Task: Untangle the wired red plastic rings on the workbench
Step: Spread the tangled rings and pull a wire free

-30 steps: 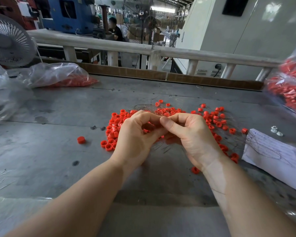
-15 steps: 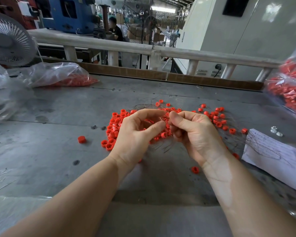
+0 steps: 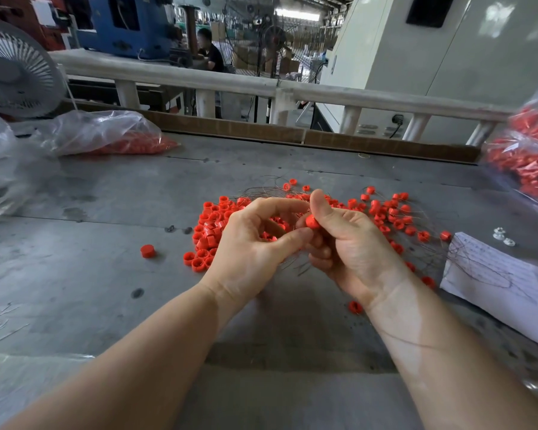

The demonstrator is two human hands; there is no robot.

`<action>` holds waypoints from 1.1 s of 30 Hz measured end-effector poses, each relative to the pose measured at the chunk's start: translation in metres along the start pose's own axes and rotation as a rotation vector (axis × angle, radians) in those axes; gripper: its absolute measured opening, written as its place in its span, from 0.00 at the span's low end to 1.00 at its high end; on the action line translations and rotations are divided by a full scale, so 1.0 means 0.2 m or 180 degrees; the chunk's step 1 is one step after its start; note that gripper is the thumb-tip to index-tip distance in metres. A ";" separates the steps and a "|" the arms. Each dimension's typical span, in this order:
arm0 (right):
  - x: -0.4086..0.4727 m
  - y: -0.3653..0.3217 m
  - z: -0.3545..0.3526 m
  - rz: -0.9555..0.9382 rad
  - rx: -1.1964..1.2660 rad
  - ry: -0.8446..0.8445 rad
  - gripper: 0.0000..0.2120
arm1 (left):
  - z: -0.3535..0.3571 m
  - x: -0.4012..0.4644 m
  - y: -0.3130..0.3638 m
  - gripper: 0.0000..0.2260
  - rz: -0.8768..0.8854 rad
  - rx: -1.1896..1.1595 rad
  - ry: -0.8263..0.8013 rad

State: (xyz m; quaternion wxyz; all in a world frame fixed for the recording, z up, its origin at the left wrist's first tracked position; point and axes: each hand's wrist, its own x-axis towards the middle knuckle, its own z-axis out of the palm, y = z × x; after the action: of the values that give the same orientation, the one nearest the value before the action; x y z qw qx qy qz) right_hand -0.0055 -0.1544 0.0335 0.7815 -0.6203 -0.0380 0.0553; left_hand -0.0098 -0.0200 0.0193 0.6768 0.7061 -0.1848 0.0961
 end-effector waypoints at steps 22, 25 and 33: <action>0.00 0.00 -0.01 -0.0084 0.0106 -0.0269 0.19 | 0.00 0.00 0.02 0.10 -0.0053 -0.0343 0.0074; 0.01 0.01 -0.01 -0.0189 0.0106 -0.0210 0.17 | 0.01 0.00 0.02 0.10 -0.0053 -0.0414 0.0063; -0.01 0.00 0.00 -0.0287 0.0215 -0.0210 0.14 | 0.01 0.01 0.01 0.10 0.0269 -0.0257 0.0283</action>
State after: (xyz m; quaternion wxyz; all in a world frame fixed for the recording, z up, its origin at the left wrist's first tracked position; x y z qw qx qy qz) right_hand -0.0072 -0.1538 0.0329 0.8020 -0.5891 -0.0897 0.0417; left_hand -0.0098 -0.0229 0.0219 0.7076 0.6648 -0.1879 0.1483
